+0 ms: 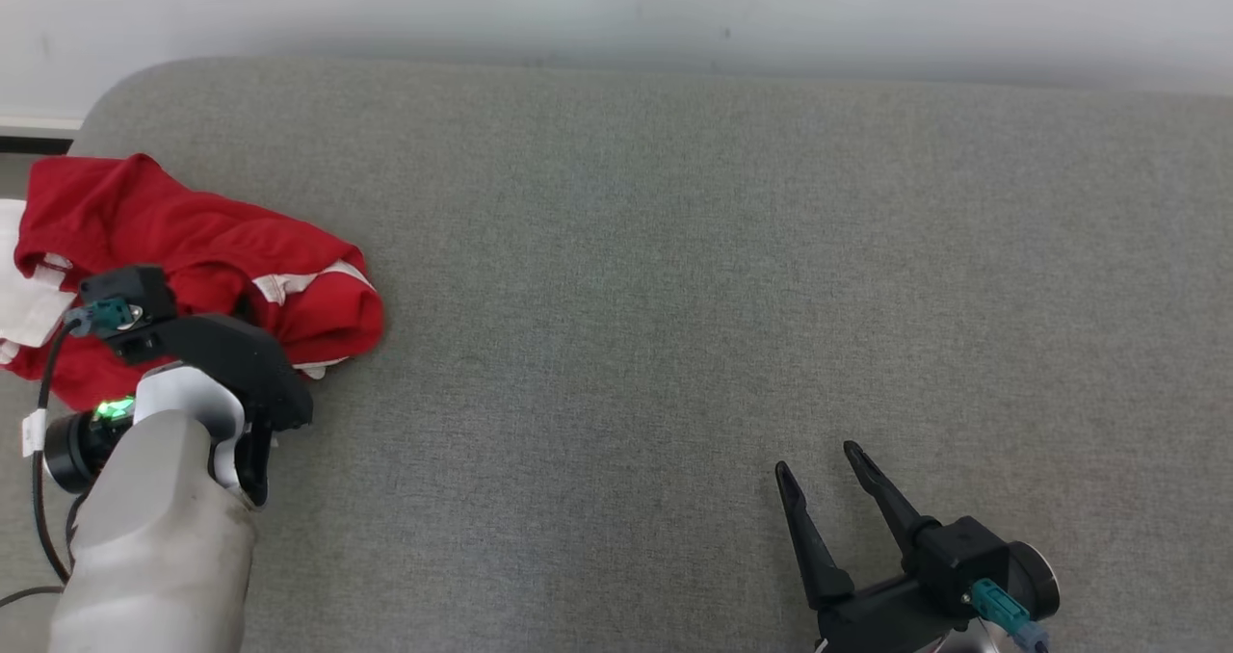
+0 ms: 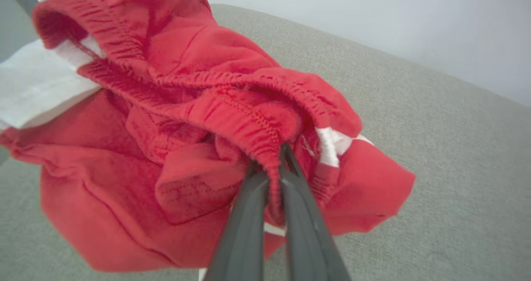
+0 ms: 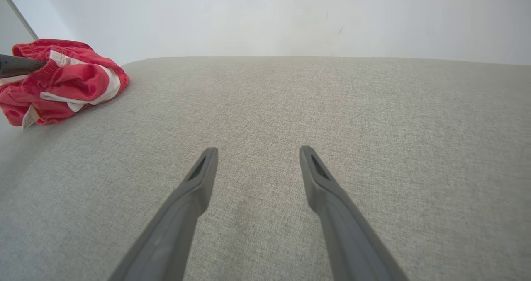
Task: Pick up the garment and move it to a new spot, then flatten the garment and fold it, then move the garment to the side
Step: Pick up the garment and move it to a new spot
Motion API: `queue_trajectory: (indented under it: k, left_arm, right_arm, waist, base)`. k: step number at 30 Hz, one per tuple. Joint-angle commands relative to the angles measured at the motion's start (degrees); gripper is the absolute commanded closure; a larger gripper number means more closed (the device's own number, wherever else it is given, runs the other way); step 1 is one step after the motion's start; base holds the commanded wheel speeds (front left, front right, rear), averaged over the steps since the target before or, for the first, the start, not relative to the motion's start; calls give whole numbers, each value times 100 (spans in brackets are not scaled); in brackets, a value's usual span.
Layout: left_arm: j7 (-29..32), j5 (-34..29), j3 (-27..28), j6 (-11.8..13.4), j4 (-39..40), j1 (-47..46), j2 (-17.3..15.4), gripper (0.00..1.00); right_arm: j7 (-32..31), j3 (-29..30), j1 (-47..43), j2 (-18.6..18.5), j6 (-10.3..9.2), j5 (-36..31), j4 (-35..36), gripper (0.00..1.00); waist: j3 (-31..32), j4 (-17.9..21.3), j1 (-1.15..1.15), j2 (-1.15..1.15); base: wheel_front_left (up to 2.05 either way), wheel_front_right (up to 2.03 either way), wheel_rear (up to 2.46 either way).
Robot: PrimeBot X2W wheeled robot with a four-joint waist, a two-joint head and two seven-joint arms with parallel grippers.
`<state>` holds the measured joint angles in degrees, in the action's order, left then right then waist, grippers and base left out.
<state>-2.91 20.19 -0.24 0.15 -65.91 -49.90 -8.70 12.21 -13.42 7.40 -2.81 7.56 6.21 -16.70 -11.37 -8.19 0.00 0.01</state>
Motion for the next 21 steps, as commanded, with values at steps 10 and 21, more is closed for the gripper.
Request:
queue_trajectory:
  k: [10, 21]
  left_arm:
    - [-366, -123, -231, -322, 253, -474, -129, 100]
    - [-531, 10, -615, -603, 1201, -1104, 416, 100]
  right_arm:
    - [160, -86, -133, -12, -14, 364, -261, 0]
    - [262, -46, -301, -12, -14, 503, -510, 0]
  waist:
    - [752, -135, 0, -1]
    - [1403, 496, 0, -1]
  base:
    - [0, 0, 0]
    - [0, 0, 0]
